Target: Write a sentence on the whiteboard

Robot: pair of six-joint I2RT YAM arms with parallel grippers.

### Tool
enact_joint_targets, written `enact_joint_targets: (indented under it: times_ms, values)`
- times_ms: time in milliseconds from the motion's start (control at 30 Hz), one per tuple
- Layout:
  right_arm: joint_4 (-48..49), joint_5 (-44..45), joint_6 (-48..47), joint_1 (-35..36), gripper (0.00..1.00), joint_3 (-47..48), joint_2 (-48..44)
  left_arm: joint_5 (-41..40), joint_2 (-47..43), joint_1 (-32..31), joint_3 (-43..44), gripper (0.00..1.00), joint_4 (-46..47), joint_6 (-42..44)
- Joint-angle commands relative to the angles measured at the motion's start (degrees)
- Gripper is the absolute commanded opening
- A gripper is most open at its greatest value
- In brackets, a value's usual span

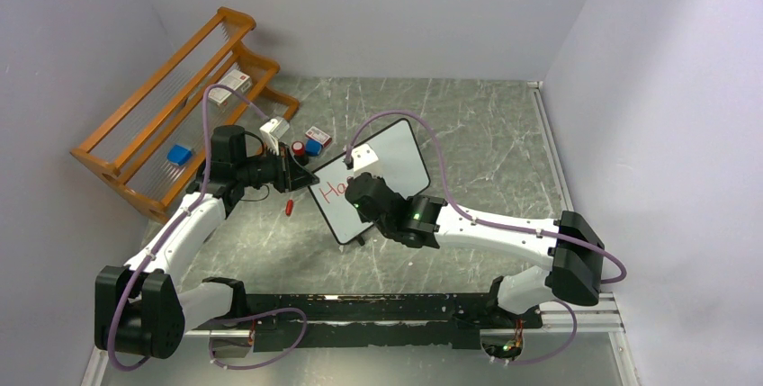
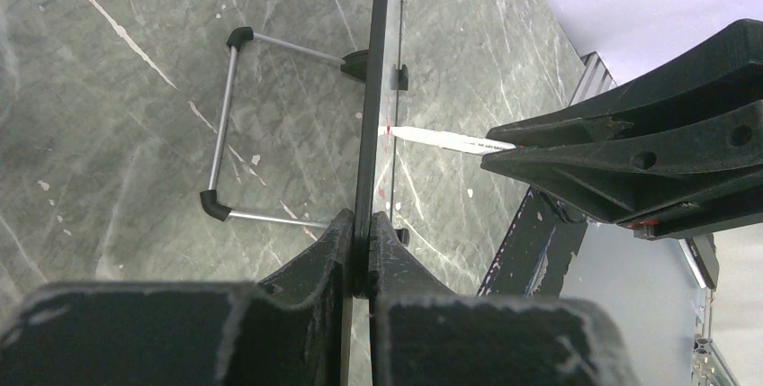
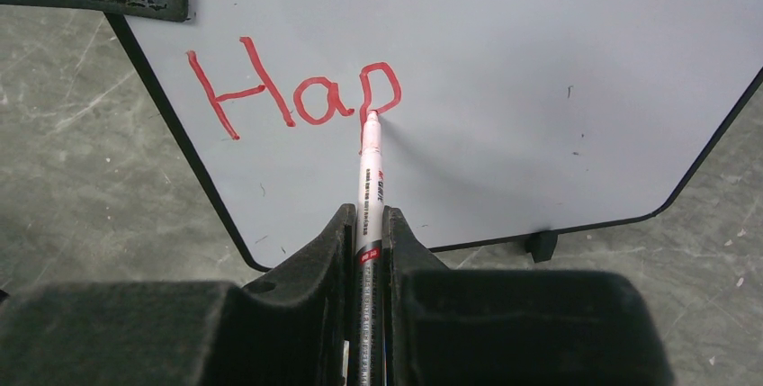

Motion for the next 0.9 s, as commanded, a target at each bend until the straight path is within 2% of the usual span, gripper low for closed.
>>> enact_joint_targets:
  times_ms: [0, 533, 867]
  values:
    - [1.4, -1.2, 0.8, 0.2, 0.00, 0.3, -0.8, -1.8, 1.2, -0.1, -0.4, 0.05, -1.8, 0.8]
    - [0.6, 3.7, -0.6, -0.6, 0.00, -1.7, -4.1, -2.0, 1.1, -0.1, -0.2, 0.05, -2.2, 1.0]
    - [4.2, 4.6, -2.7, -1.5, 0.00, -2.3, -3.6, -2.1, 1.3, -0.1, -0.1, 0.05, -2.4, 1.2]
